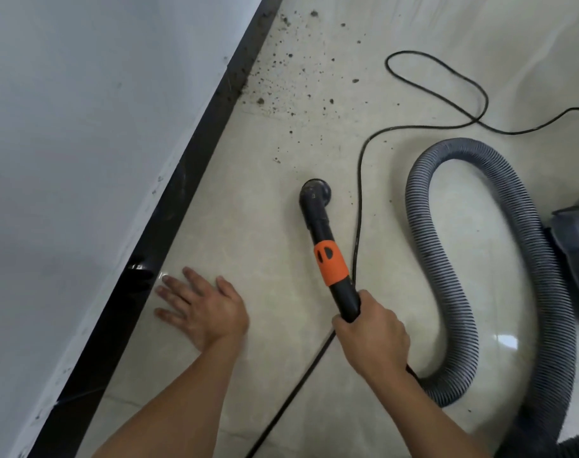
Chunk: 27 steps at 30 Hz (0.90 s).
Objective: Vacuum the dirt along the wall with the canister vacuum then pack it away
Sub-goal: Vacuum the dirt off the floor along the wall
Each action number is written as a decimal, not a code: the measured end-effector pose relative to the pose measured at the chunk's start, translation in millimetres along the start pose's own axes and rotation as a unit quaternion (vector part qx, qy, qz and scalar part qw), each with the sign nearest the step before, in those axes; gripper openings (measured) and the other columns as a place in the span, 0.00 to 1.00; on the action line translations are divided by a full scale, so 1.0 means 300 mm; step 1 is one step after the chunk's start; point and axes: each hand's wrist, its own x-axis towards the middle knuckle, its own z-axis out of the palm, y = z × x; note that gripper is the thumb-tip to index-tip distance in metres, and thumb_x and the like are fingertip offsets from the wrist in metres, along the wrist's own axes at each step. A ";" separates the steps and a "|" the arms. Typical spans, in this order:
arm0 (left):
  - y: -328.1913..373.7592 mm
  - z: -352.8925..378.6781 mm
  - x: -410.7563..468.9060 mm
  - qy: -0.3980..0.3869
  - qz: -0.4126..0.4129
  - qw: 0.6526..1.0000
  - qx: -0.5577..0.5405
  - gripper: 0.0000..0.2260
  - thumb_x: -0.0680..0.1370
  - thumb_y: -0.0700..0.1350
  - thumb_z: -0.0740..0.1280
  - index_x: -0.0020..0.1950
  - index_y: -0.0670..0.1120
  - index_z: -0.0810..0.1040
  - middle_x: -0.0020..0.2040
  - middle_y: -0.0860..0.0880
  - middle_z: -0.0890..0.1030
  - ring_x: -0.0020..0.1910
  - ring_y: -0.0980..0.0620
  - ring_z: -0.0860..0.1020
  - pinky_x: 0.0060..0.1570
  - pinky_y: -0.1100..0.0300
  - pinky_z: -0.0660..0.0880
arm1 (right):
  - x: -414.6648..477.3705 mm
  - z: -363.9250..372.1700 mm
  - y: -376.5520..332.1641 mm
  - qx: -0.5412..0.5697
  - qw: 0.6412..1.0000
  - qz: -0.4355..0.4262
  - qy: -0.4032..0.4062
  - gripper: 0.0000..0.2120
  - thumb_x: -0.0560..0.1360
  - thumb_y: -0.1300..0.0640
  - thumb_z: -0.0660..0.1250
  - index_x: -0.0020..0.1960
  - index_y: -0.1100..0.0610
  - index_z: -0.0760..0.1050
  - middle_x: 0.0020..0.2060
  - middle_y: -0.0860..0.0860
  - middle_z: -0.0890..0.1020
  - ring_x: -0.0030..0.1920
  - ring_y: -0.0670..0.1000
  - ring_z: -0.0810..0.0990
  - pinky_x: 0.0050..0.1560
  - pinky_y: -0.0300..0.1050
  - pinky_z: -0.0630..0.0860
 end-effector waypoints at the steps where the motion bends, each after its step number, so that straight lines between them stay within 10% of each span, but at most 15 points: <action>1: -0.001 0.002 0.001 0.002 -0.001 1.000 -0.003 0.30 0.79 0.54 0.50 0.77 0.39 0.56 0.77 0.33 0.52 0.77 0.35 0.48 0.72 0.35 0.44 | -0.020 0.009 -0.001 -0.003 1.000 -0.005 -0.009 0.09 0.73 0.48 0.68 0.48 0.49 0.69 0.35 0.45 0.75 0.36 0.50 0.75 0.37 0.44 0.70; 8: -0.002 0.010 0.002 0.023 0.004 1.000 -0.016 0.32 0.76 0.55 0.46 0.77 0.39 0.58 0.76 0.32 0.55 0.76 0.34 0.51 0.71 0.34 0.46 | 0.003 -0.005 0.002 0.012 0.998 0.058 0.033 0.10 0.72 0.47 0.67 0.43 0.49 0.68 0.31 0.46 0.75 0.34 0.51 0.76 0.37 0.46 0.75; 17: -0.006 0.015 0.004 0.022 0.008 1.000 -0.005 0.32 0.77 0.55 0.47 0.76 0.38 0.59 0.76 0.31 0.56 0.75 0.33 0.52 0.70 0.33 0.48 | 0.158 0.042 -0.214 -0.012 0.999 -0.043 -0.020 0.10 0.72 0.48 0.67 0.49 0.51 0.70 0.42 0.52 0.79 0.45 0.59 0.80 0.42 0.46 0.71; 27: -0.012 0.021 0.002 0.035 0.017 0.999 -0.002 0.31 0.78 0.54 0.48 0.76 0.37 0.60 0.75 0.31 0.57 0.75 0.33 0.53 0.71 0.33 0.48 | 0.181 0.037 -0.218 -0.043 0.994 -0.099 -0.033 0.09 0.73 0.49 0.67 0.49 0.50 0.70 0.36 0.48 0.75 0.36 0.53 0.74 0.36 0.43 0.67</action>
